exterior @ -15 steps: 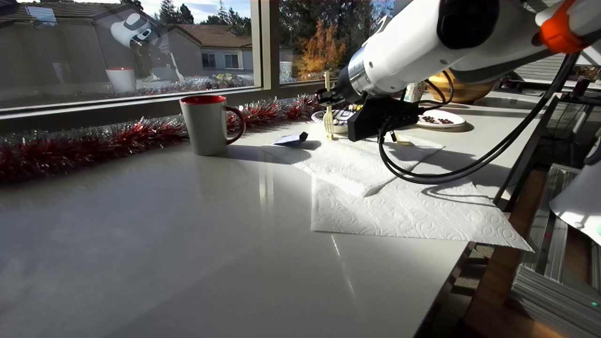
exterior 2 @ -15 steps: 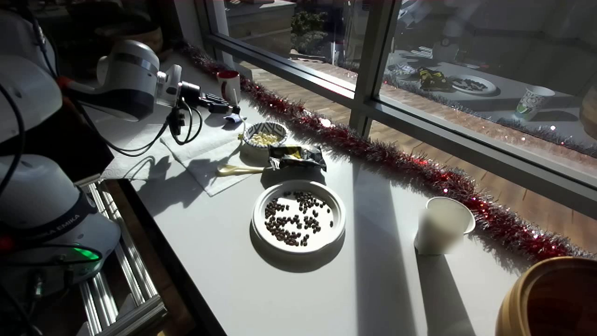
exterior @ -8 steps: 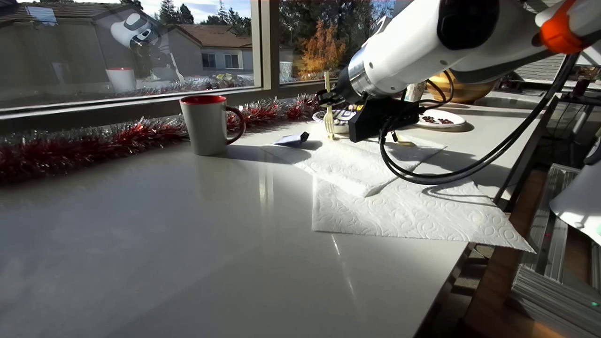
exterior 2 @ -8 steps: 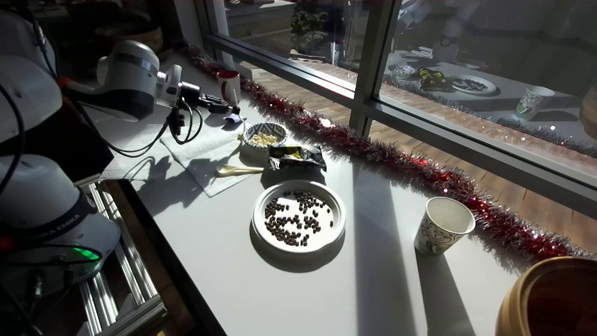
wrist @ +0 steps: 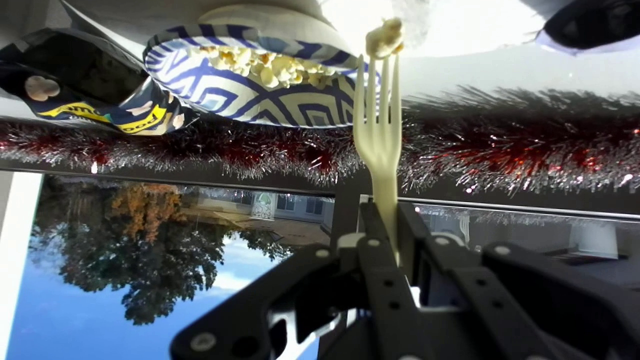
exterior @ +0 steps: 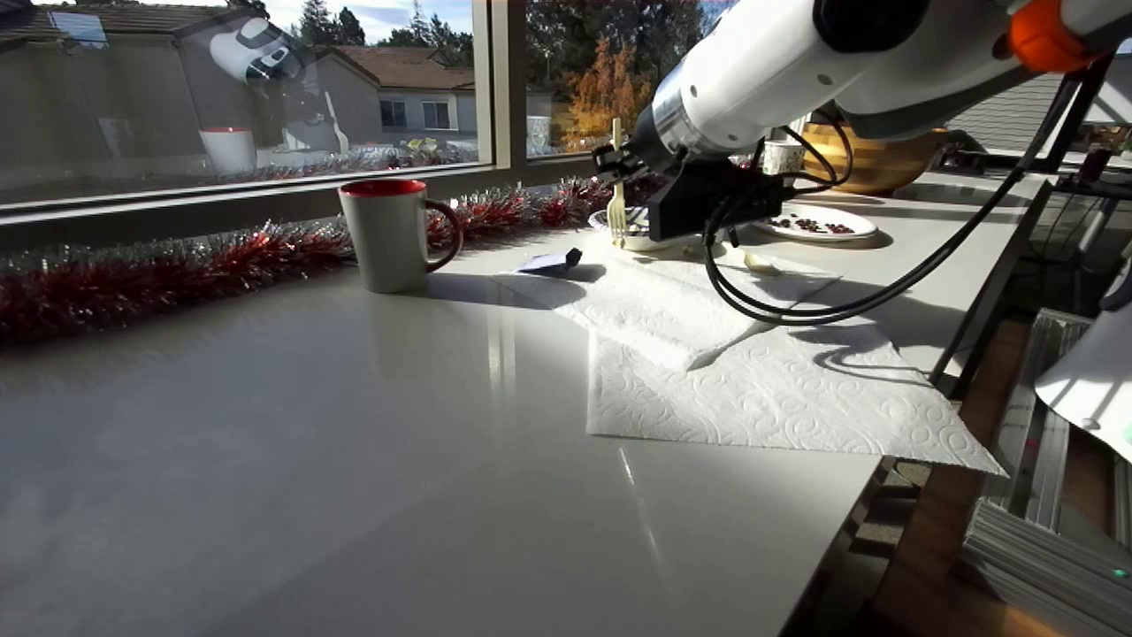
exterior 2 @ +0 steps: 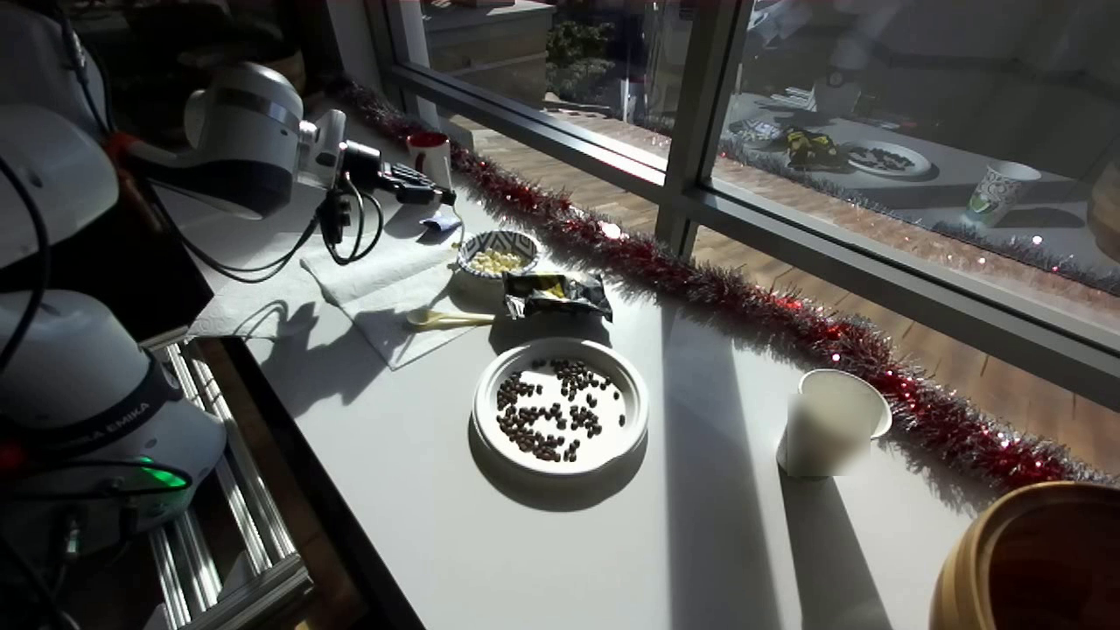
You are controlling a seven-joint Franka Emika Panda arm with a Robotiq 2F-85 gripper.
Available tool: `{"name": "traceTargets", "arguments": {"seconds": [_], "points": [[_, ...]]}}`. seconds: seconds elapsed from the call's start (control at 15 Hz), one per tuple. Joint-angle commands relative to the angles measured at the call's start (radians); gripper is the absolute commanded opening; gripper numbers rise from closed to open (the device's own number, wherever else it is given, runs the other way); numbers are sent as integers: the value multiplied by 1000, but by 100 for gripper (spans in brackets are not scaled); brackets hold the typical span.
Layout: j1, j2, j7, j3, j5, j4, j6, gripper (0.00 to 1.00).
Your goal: Use the fork to put the white object in the bowl
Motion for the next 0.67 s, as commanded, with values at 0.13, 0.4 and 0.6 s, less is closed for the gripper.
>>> {"name": "traceTargets", "arguments": {"seconds": [0.13, 0.4, 0.6], "points": [[-49, 145, -40, -65, -49, 14, 14, 3], [-78, 254, -47, -93, -76, 25, 15, 3], [-86, 324, -68, -131, -94, 26, -27, 3]]}}
